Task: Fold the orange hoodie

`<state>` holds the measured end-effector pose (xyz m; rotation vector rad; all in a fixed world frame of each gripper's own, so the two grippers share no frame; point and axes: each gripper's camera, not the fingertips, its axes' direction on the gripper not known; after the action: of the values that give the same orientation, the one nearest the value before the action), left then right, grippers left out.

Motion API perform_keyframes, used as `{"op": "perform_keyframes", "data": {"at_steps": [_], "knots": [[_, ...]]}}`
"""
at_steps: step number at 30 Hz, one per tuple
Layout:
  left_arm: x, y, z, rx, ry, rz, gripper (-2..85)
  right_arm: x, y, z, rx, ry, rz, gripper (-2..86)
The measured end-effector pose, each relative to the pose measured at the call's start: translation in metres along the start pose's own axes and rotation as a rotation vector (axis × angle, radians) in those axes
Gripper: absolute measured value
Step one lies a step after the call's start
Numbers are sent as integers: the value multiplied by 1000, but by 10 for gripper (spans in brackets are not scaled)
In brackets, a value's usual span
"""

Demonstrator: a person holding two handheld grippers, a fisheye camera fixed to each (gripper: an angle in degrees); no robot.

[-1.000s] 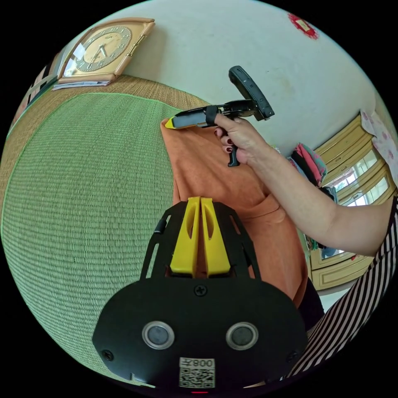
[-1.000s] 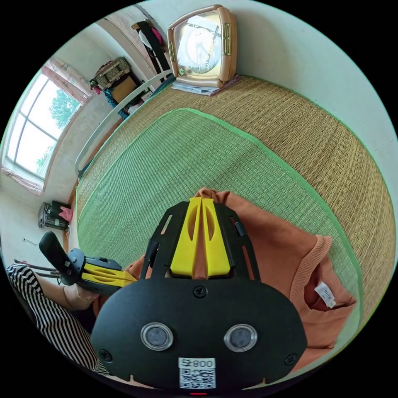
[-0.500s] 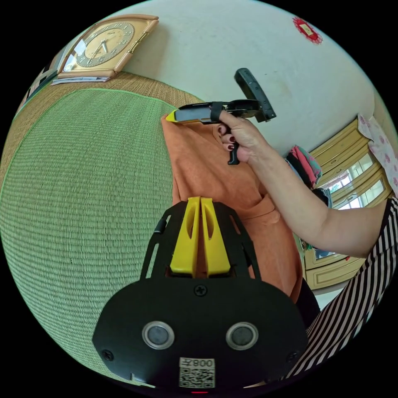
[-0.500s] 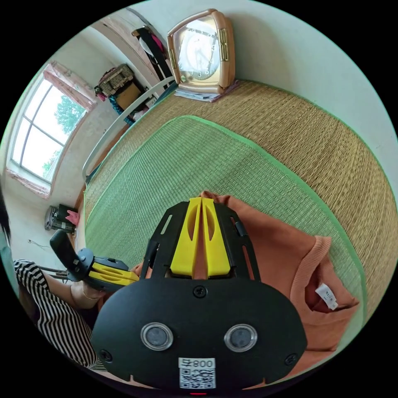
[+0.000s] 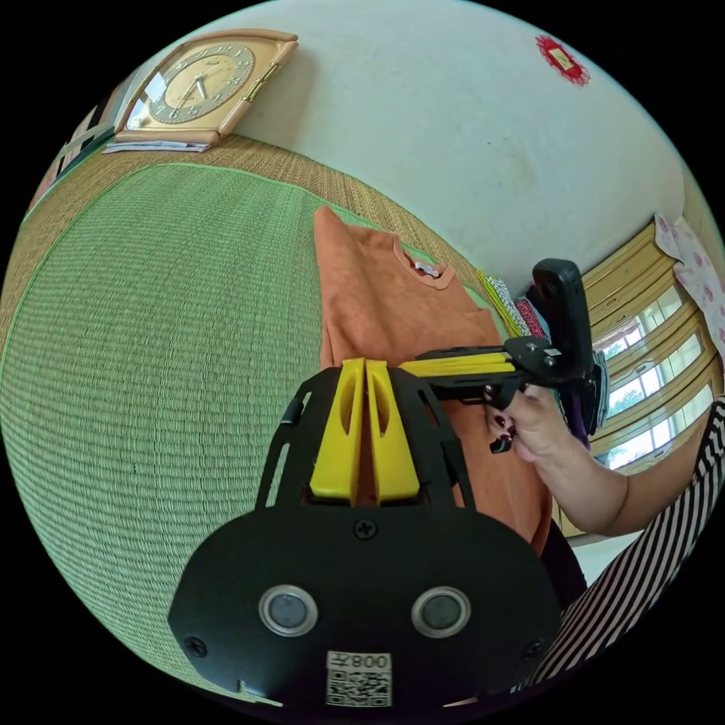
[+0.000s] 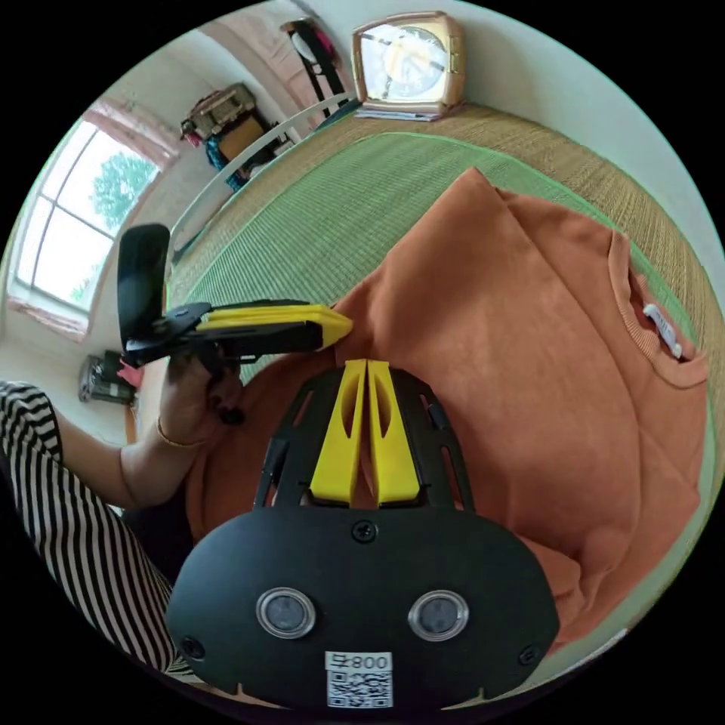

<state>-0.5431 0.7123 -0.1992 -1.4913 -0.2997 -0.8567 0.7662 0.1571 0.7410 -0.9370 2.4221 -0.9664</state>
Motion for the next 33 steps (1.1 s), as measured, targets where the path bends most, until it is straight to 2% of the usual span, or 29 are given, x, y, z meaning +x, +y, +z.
{"op": "perform_keyframes", "data": {"at_steps": [2,6,9,15,17,23,29,33], "knots": [[-2,7,-1,-3,11,-4,2,20,6,3,-2,-95,68,1],[-10,24,-16,58,93,-30,3,25,31,-11,18,-133,127,1],[-7,43,-47,110,204,-24,6,26,75,-38,84,-177,181,1],[7,108,-92,13,291,-53,30,30,214,-85,149,-190,349,3],[16,147,-102,-61,267,-80,49,27,279,-97,173,-156,439,4],[41,244,-118,-136,226,-192,83,16,429,-103,279,-164,635,16],[71,303,-101,-233,165,-199,102,4,521,-70,284,-176,730,51],[84,325,-81,-313,99,-199,116,-4,548,-41,266,-161,753,74]]}}
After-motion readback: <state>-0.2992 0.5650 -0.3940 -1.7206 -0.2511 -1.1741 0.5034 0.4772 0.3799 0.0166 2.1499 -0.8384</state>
